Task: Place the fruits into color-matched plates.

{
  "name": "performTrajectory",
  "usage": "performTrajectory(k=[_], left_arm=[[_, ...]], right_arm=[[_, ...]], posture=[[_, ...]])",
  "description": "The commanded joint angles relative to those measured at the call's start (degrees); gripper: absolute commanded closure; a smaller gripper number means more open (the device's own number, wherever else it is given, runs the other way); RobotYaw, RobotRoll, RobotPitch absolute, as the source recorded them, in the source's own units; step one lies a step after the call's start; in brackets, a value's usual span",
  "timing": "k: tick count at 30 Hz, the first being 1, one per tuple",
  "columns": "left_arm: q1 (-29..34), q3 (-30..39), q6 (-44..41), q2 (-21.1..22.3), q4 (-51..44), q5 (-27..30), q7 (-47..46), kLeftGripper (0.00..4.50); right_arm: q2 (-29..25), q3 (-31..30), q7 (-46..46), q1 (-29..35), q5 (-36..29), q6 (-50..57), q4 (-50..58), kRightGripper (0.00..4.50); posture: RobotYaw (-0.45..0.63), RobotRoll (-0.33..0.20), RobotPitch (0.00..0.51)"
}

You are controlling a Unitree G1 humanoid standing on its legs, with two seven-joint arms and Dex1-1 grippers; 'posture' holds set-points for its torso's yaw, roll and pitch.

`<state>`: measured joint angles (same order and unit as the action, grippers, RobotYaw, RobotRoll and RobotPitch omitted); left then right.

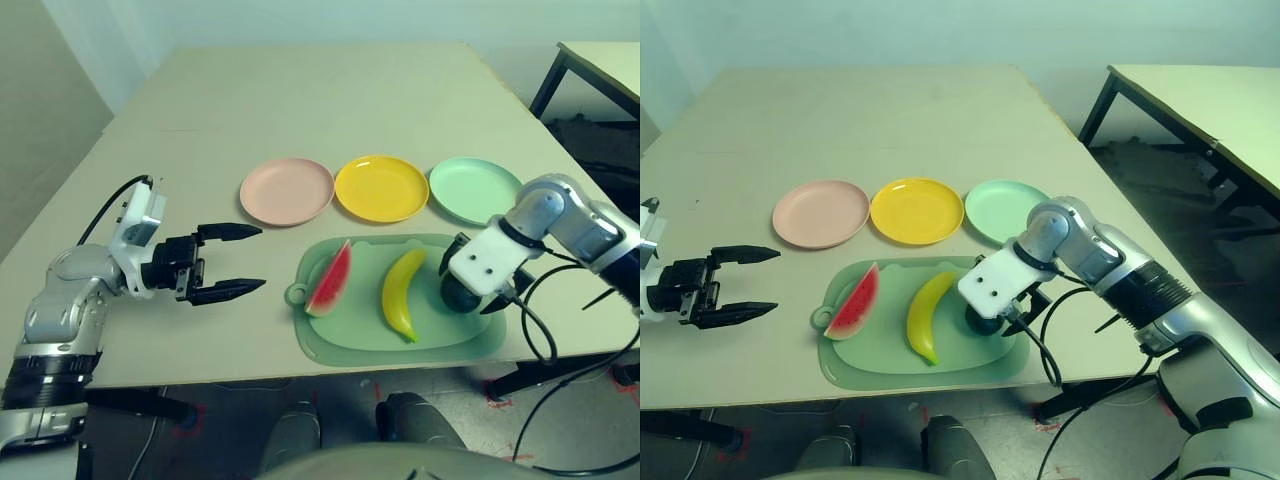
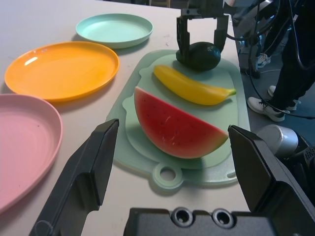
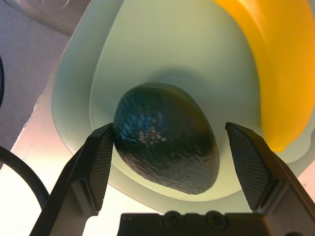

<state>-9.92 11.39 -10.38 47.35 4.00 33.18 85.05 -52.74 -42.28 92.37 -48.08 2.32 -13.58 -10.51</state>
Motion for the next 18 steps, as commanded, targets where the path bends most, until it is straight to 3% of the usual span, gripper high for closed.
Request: performTrajectory(k=[1, 6, 9, 12, 18], left_arm=[[-0.43, -0.31, 0.80, 0.55, 1.16, -0.85, 0.46, 0.00], [-0.30, -0.25, 1.03, 0.78, 1.68, -0.97, 0.68, 0.00], [-0.02, -0.24, 1.24, 0.83, 1.92, -1.14, 0.79, 0.00], [0.15, -0.26, 1.30, 0.89, 1.83, -1.23, 0.82, 0.00], [0.33, -0.18, 1.44, 0.92, 1.89, -1.29, 0.64, 0.00]], right_arm=[[0.09, 0.76, 0.13, 0.71, 0.13, 0.33, 1.08, 0.03], [-0.12, 0.36, 0.13, 0.72, -0.12, 0.01, 1.14, 0.03], [-0.30, -0.07, 0.13, 0.65, -0.63, -0.05, 0.99, 0.62], [-0.63, -0.38, 0.13, 0.73, -0.83, 0.08, 0.96, 1.68], [-0.87, -0.53, 0.13, 0.58, -1.17, 0.28, 0.86, 1.73]], posture=[[-0.10, 0.000, 0.043], [-0.10, 0.000, 0.043], [-0.10, 0.000, 0.045], [-0.10, 0.000, 0.045], [-0.11, 0.000, 0.046]])
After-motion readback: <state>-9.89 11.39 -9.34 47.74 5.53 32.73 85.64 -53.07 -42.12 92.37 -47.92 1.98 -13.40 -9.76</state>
